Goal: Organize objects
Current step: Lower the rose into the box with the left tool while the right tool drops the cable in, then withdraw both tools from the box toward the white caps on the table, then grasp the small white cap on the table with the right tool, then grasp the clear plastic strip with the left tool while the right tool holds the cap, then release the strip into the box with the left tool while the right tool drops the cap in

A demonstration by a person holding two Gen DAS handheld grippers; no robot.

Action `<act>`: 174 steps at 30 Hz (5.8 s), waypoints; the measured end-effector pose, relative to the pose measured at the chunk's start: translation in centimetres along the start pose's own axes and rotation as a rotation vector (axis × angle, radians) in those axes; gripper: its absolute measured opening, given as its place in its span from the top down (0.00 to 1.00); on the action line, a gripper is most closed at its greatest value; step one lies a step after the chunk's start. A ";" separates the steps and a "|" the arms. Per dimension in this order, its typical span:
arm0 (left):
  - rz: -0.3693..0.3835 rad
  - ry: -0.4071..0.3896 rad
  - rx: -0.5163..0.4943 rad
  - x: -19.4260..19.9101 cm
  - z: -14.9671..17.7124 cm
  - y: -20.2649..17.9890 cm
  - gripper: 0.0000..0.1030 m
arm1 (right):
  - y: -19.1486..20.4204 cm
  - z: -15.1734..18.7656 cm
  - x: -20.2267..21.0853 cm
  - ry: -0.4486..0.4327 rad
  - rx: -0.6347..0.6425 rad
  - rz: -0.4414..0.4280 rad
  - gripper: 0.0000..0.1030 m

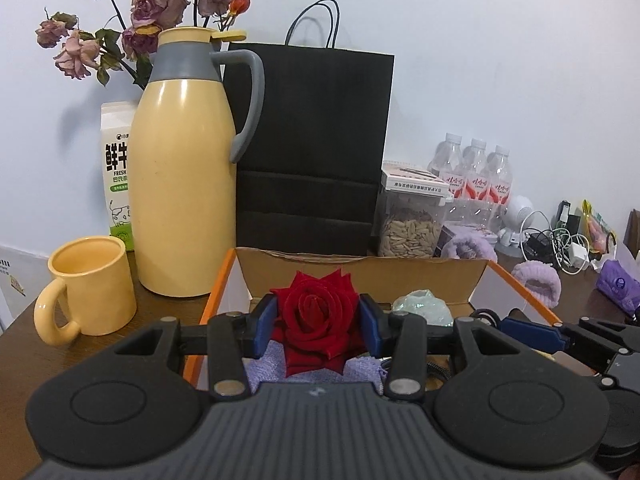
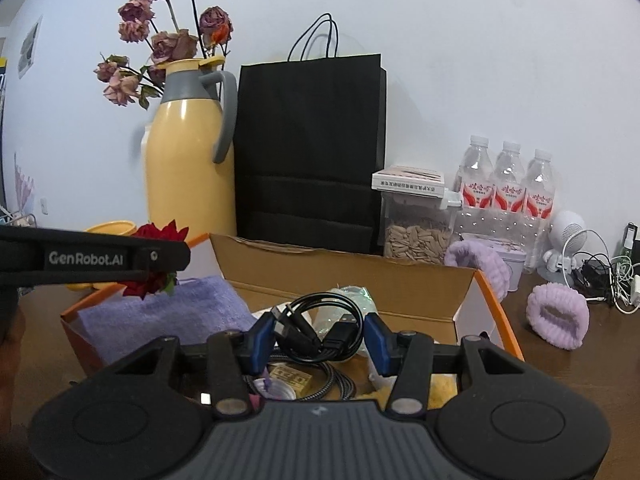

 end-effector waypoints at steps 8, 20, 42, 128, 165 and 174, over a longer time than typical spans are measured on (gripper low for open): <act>-0.029 -0.051 -0.017 0.2 0.0 0.1 0.00 | -0.2 0.6 -0.2 0.025 0.009 0.033 0.01; -0.037 -0.036 -0.025 0.1 0.4 -0.1 0.00 | -0.1 0.6 0.0 0.020 0.027 0.045 0.00; -0.047 -0.027 -0.032 6.7 1.4 0.9 0.00 | 1.8 0.7 6.2 -0.040 0.065 0.036 0.00; -0.205 0.325 0.011 2.5 8.6 7.8 0.00 | 4.9 3.7 7.7 0.069 -0.010 -0.148 0.76; -0.111 0.112 -0.056 9.6 7.6 4.3 0.94 | 4.9 3.7 9.0 0.023 0.003 -0.118 0.76; -0.083 0.033 -0.040 12.1 5.5 2.8 0.94 | 4.0 2.0 9.8 -0.032 -0.020 -0.112 0.76</act>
Point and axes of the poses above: each gripper's, at about its wrist camera, not at the fingertips, and x roughly against the way its jaws point, y to its left, z to its underside, the point moved 4 cm from there along -x, roughly the way its jaws point, and after that the axes turned 6 degrees about -y, right-handed, at the moved point
